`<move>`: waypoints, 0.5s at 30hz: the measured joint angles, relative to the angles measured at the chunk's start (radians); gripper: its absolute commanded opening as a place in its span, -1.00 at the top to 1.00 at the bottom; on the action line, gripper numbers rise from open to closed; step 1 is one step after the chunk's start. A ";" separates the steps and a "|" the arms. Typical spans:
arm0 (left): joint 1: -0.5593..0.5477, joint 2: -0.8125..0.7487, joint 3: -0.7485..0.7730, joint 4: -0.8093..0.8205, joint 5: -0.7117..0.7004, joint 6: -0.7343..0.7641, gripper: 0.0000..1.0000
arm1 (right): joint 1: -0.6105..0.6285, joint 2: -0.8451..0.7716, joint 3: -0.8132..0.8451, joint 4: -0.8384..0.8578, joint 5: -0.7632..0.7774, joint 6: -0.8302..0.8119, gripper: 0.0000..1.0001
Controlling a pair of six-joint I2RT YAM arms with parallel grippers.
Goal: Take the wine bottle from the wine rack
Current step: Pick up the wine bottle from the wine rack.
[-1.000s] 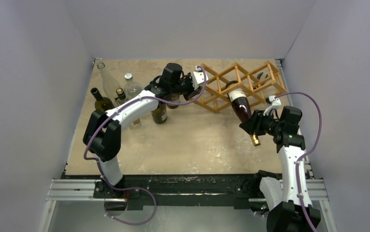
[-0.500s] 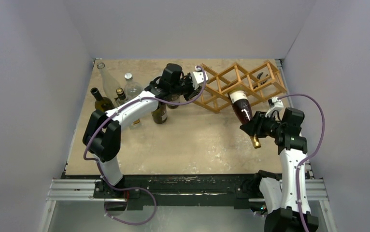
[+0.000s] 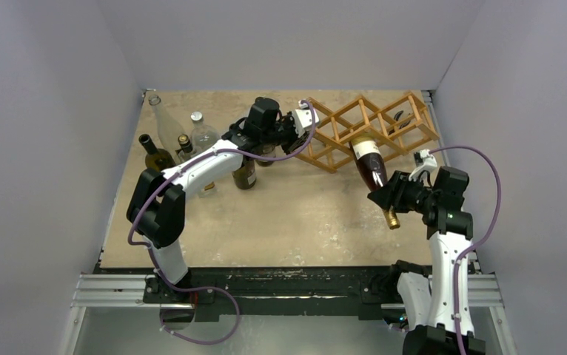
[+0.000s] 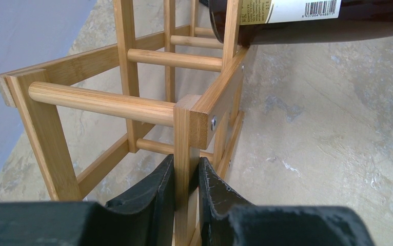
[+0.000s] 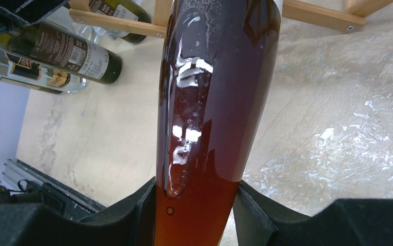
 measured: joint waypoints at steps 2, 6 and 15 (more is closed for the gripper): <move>0.000 0.000 0.000 0.000 0.000 0.000 1.00 | -0.002 -0.001 0.004 -0.006 0.000 0.008 1.00; 0.000 0.000 0.000 0.000 0.000 -0.002 1.00 | -0.005 -0.002 0.018 -0.018 -0.001 0.017 1.00; 0.000 0.000 -0.008 0.022 -0.011 -0.008 1.00 | -0.012 -0.032 0.040 -0.064 0.000 0.036 1.00</move>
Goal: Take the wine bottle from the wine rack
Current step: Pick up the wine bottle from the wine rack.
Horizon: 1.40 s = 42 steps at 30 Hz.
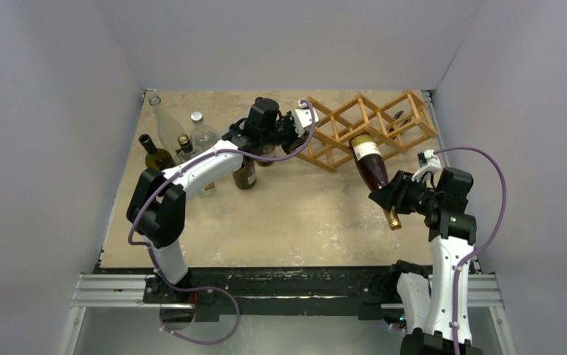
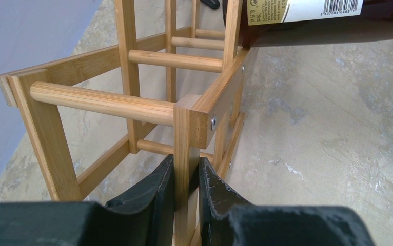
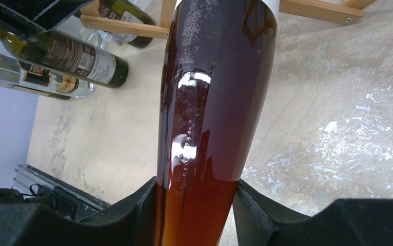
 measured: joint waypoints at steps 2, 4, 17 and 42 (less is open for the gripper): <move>0.000 0.000 -0.002 0.002 -0.002 -0.001 1.00 | 0.000 -0.002 0.003 -0.005 0.000 0.004 1.00; 0.000 0.000 -0.004 0.008 -0.006 -0.005 1.00 | 0.000 -0.002 0.010 -0.014 0.000 0.005 1.00; 0.000 0.000 -0.009 0.020 -0.018 -0.024 1.00 | 0.000 -0.030 0.031 -0.069 0.000 0.023 1.00; 0.000 -0.002 -0.010 0.022 -0.028 -0.045 0.60 | 0.000 -0.057 0.031 -0.103 -0.014 0.053 1.00</move>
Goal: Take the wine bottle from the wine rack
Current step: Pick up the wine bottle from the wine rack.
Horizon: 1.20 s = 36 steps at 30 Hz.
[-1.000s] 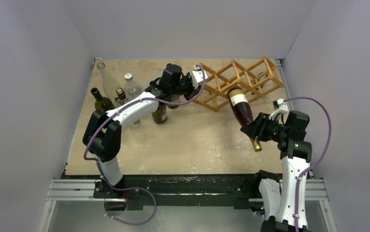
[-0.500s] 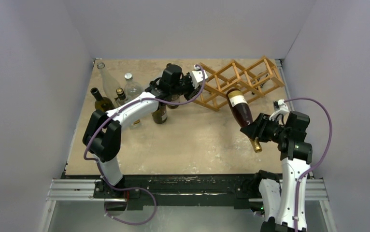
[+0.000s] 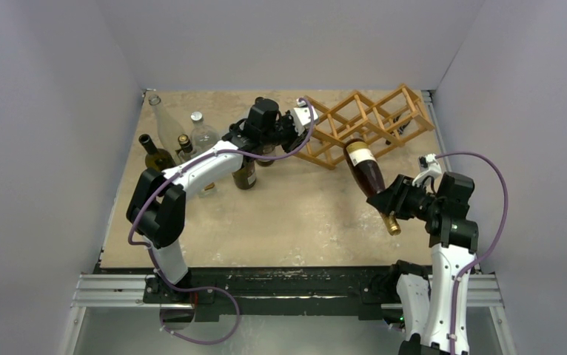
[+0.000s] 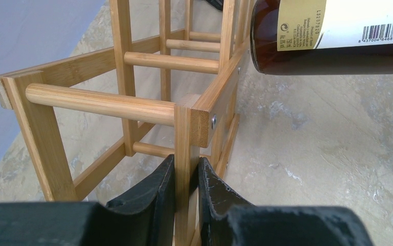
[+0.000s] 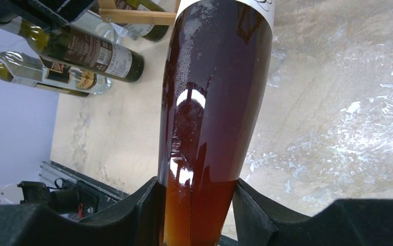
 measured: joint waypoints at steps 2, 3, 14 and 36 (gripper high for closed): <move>0.000 0.000 0.000 0.000 -0.002 -0.003 0.47 | 0.000 -0.004 -0.008 0.011 -0.010 0.009 1.00; 0.000 -0.002 -0.002 0.000 -0.009 -0.008 0.42 | 0.000 -0.005 -0.011 0.014 -0.014 0.015 1.00; 0.001 -0.043 -0.021 0.000 -0.042 -0.026 -0.15 | 0.000 -0.005 -0.042 0.036 -0.030 0.056 1.00; -0.019 -0.246 -0.147 -0.003 -0.007 -0.078 -1.00 | 0.000 0.000 -0.074 0.098 -0.044 0.084 1.00</move>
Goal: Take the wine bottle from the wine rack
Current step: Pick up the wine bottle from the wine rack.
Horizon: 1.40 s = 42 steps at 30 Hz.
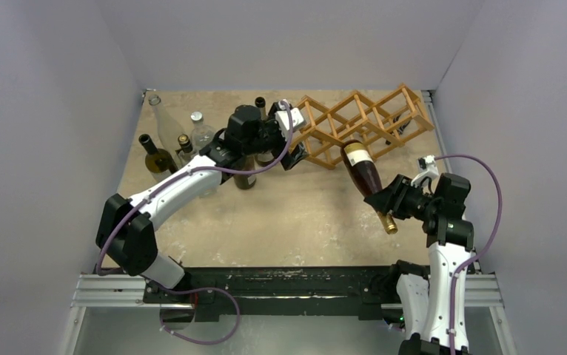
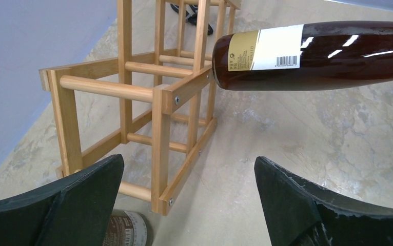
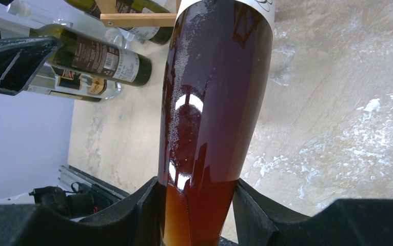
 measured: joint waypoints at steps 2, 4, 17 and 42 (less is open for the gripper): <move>-0.001 -0.019 -0.023 0.004 0.006 -0.009 -1.00 | 0.000 0.004 -0.003 0.000 -0.002 0.003 1.00; -0.003 -0.035 -0.042 0.005 0.009 -0.016 -1.00 | 0.000 0.005 -0.005 0.001 -0.010 0.005 1.00; -0.115 -0.250 -0.202 0.019 0.006 0.005 -1.00 | 0.000 0.046 -0.010 0.011 -0.035 0.009 1.00; -0.422 -0.472 -0.588 0.139 -0.246 0.143 -1.00 | 0.000 0.105 -0.016 -0.052 -0.068 -0.068 1.00</move>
